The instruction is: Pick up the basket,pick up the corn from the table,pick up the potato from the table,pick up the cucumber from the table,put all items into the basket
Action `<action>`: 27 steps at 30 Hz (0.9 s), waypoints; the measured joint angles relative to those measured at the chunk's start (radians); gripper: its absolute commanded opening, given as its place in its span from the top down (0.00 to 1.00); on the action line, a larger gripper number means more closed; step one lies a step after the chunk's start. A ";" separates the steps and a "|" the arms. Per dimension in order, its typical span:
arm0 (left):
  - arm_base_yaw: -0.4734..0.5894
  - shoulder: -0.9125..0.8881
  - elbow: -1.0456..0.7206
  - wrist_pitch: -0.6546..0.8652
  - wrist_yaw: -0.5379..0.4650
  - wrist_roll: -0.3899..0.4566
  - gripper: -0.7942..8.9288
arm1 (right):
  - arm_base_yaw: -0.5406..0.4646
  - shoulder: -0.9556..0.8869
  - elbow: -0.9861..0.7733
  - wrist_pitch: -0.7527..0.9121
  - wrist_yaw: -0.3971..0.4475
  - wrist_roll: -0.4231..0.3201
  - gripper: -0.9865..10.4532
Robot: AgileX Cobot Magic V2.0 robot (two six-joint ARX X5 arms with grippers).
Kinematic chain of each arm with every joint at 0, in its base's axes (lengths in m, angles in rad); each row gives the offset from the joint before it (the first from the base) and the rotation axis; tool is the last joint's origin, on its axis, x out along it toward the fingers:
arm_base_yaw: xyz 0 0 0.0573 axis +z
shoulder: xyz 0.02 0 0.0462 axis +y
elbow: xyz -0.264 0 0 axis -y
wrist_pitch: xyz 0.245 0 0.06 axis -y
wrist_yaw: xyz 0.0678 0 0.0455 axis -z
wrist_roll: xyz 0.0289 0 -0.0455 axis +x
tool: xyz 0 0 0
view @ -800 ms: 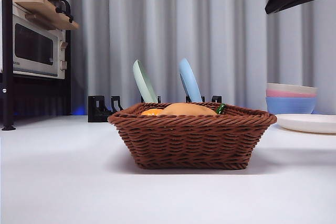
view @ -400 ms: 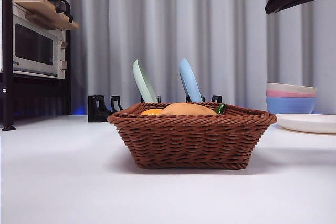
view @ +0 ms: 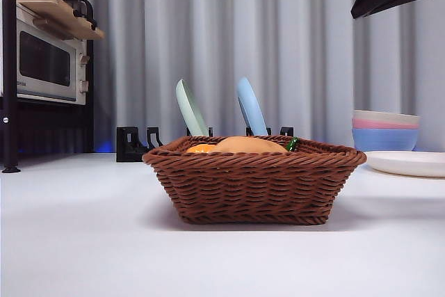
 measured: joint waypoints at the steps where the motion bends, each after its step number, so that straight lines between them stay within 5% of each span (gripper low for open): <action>1: 0.000 0.000 0.000 0.000 0.000 0.000 0.92 | 0.000 0.000 0.000 0.000 0.000 -0.002 0.91; 7: 0.000 -0.001 0.000 0.000 0.000 0.000 0.92 | -0.041 -0.069 -0.001 -0.026 0.012 -0.056 0.91; 12: 0.000 -0.001 0.000 0.000 0.000 0.000 0.92 | -0.175 -0.186 -0.046 0.018 -0.117 -0.106 0.91; 17: 0.000 -0.001 0.000 0.000 0.000 0.000 0.92 | -0.332 -0.334 -0.219 0.149 -0.209 -0.117 0.91; 27: 0.000 -0.001 0.000 0.000 0.000 0.000 0.92 | -0.488 -0.657 -0.586 0.218 -0.211 -0.088 0.91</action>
